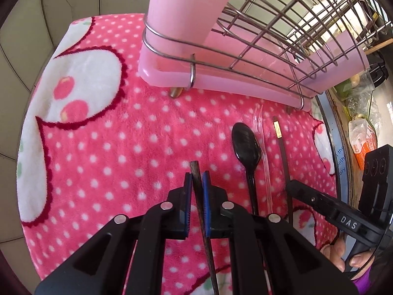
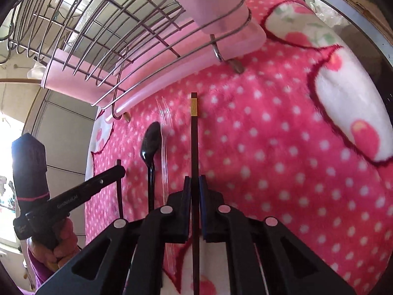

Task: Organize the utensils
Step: 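Grasp a dark chopstick with the left tool while the right tool grasps a gold-tipped chopstick, then lift both chopsticks and carry them over the pink cup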

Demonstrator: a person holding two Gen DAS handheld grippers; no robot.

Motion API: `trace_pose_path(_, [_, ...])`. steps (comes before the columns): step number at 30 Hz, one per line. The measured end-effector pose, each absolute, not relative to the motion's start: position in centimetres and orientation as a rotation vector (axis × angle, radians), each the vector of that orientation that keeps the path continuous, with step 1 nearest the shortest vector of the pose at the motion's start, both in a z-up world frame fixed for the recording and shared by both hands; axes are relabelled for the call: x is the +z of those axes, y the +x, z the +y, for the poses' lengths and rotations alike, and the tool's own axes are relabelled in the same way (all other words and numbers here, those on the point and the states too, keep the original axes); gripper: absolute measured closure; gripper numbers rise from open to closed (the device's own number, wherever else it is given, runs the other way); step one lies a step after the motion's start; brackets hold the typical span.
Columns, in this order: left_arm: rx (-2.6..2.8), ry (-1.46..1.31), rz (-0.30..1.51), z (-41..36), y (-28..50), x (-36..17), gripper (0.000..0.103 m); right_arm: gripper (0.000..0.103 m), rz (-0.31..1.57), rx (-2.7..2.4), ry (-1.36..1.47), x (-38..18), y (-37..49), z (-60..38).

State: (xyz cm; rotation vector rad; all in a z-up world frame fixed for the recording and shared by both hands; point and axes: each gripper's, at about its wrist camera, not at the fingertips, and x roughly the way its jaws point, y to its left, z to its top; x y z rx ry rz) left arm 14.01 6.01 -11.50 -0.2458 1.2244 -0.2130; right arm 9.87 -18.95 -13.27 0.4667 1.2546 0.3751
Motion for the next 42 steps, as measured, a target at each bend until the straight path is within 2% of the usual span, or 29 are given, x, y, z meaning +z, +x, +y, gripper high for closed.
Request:
trace_pose_path(4, [-0.208,-0.243,1.253,5.2,14.4,-12.0,0.095,0.087,1.286,0.409,0.418,-13.3,9.9,-18.1])
trace_pose_path(7, [-0.205,-0.242,1.264,5.0,14.7,-12.2,0.095,0.078,1.281,0.421,0.394,-12.8,10.3,-17.7])
trace_pose_path(19, [-0.201,-0.210,1.306,3.7,16.4,-12.5,0.094,0.075,1.290,0.364,0.290,-12.2,16.2,-16.8])
trace_pose_path(22, [-0.204,-0.199,1.312,3.5,16.8,-12.6,0.094,0.081,1.310,0.344,0.280,-12.8,17.0,-16.7])
trace_pose_path(25, [-0.204,-0.197,1.315,3.2,17.1,-12.7,0.094,0.096,1.292,0.360,0.289,-12.9,17.0,-16.8])
trace_pose_path(32, [-0.231,-0.206,1.272,3.5,16.5,-12.2,0.095,0.097,1.157,0.382,0.318,-9.9,14.8,-18.8])
trace_pose_path(42, [-0.271,-0.237,1.014,4.9,12.3,-5.6,0.097,0.097,0.872,0.395,0.297,-2.1,10.0,-21.2])
